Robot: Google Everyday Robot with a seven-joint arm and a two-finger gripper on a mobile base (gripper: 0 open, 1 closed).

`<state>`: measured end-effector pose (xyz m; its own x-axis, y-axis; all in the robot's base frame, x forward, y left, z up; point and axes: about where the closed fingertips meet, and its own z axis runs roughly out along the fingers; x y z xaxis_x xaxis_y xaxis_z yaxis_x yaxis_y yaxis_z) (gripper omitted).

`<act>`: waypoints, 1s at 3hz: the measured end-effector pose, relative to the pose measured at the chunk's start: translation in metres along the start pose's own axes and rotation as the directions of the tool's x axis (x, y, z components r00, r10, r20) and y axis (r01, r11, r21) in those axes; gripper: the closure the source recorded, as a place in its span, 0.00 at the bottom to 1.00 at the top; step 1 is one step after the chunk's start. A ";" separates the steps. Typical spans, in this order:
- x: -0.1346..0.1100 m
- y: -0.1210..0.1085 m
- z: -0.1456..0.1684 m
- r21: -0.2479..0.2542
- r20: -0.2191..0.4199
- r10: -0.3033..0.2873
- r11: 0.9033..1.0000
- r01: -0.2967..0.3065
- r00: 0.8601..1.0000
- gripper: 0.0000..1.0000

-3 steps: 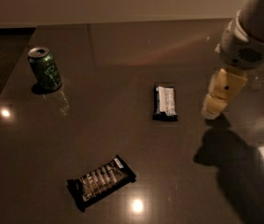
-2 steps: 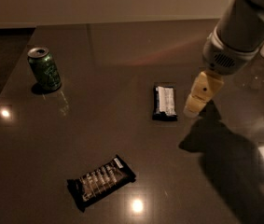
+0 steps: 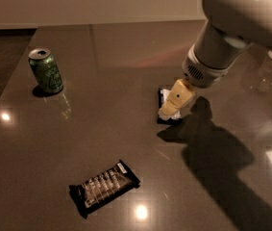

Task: Move rxbar blueberry near rxbar chocolate

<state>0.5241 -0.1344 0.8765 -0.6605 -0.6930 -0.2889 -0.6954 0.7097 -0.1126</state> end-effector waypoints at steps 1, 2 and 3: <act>-0.009 0.008 0.020 0.004 -0.007 0.095 0.995 -0.095 0.995 0.00; -0.016 0.014 0.040 0.012 -0.039 0.158 0.987 -0.157 0.987 0.00; -0.021 0.018 0.048 0.009 -0.063 0.172 0.985 -0.172 0.983 0.19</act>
Offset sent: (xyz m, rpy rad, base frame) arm 0.0190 0.0358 -0.0503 -0.0013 0.0739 -0.2120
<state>0.5387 -0.1014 0.8351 -0.7870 -0.5670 -0.2432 -0.5689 0.8195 -0.0694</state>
